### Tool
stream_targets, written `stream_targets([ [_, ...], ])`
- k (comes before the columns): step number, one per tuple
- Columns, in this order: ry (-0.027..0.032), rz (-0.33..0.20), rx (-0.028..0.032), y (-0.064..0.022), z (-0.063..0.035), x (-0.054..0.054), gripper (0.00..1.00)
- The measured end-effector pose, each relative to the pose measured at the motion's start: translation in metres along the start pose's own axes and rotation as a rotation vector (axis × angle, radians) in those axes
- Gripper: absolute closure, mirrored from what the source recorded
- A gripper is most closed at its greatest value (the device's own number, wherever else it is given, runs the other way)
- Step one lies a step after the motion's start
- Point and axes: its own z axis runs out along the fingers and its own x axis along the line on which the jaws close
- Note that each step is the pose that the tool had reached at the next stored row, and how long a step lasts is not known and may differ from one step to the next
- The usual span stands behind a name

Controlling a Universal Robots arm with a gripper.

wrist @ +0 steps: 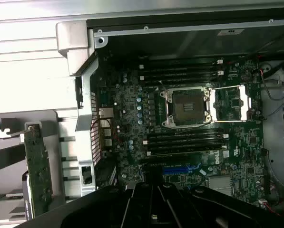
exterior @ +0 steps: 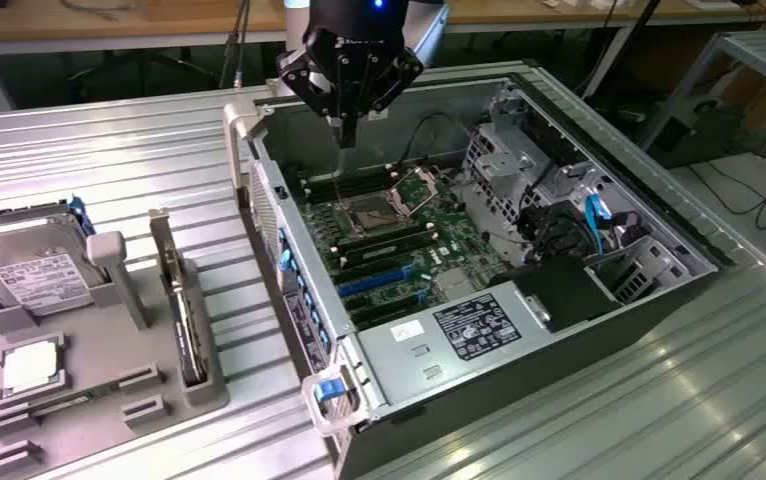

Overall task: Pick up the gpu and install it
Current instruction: 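Reach for the gpu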

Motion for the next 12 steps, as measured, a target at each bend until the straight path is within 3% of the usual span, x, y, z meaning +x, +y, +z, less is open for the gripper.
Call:
stream_targets([
  [12,-0.0001,0.0,-0.0001,-0.0001,0.0,0.0012,0.89],
])
